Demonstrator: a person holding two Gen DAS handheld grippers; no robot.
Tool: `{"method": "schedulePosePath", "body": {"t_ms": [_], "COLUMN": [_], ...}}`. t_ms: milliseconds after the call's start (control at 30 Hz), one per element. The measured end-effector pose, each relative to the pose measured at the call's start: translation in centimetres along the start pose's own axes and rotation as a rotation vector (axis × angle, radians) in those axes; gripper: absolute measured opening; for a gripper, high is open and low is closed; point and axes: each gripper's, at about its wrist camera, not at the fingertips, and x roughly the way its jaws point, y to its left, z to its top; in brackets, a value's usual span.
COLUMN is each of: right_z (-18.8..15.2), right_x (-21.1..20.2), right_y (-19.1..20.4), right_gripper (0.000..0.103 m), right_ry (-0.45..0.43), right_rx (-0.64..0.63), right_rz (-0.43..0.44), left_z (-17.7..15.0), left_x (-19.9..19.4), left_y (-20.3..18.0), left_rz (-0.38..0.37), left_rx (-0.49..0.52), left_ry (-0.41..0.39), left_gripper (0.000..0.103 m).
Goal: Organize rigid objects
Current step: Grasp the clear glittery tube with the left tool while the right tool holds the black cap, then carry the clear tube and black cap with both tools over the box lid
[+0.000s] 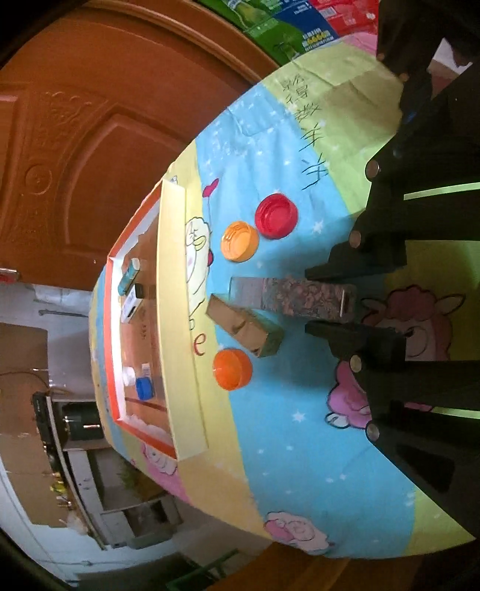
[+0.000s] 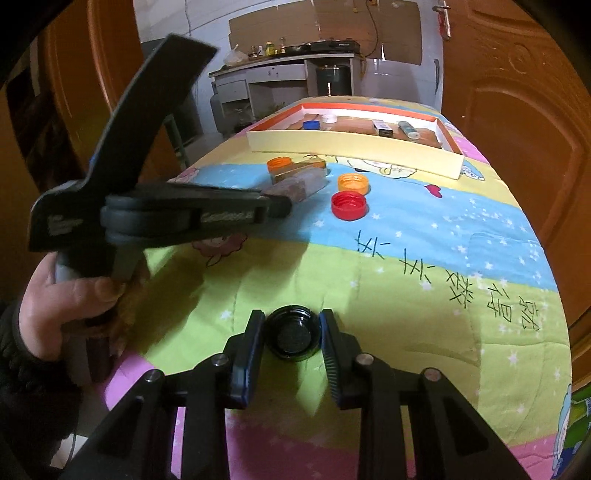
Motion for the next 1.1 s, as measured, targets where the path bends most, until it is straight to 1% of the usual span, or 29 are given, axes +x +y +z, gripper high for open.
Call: {"method": "schedulePosePath", "body": {"t_ms": [167,300,400,500,533,567,600,733,900,1100], "right_z": [0.3,0.4,0.5,0.5,0.5,0.5,0.5,0.4,0.5,0.7], "right_x": [0.0,-0.4,-0.8,-0.9,-0.9,-0.8,-0.8,-0.5,-0.3,-0.5], "right_y": [-0.6,-0.9,-1.2,-1.5,-1.5,-1.6,-1.6,-1.7,-2.0,-2.8], "right_gripper": [0.03,0.03,0.03,0.03,0.03,0.03,0.03,0.03,0.03,0.03], "right_ry": [-0.003,-0.012,-0.019,-0.02,-0.019,-0.017,-0.014,-0.005,-0.005,-0.013], "right_rx": [0.015,0.024,0.032,0.035,0.036,0.038,0.041,0.05,0.056,0.071], "right_rz": [-0.008,-0.019,-0.026,-0.036,-0.04,-0.041,-0.038,-0.03,-0.028,-0.035], "left_z": [-0.6,-0.8,-0.8,-0.8,-0.7,-0.6,-0.5,0.4,1.5,1.2], "left_x": [-0.9,-1.9,-2.1,-1.6,-1.0,-0.8,-0.7,0.1,1.0,0.7], "left_y": [0.1,0.0,-0.1,0.1,0.1,0.1,0.0,-0.5,-0.6,-0.5], "left_rz": [-0.017,-0.025,-0.025,-0.024,-0.027,-0.029,-0.024,0.004,0.018,0.02], "left_rx": [-0.05,-0.067,-0.07,-0.078,-0.078,-0.076,-0.069,-0.044,-0.046,-0.057], "left_ry": [-0.015,-0.032,-0.023,0.008,0.043,0.048,0.039,0.051,0.049,0.02], "left_gripper": [0.02,0.02,0.02,0.02,0.02,0.02,0.02,0.021,0.022,0.02]}}
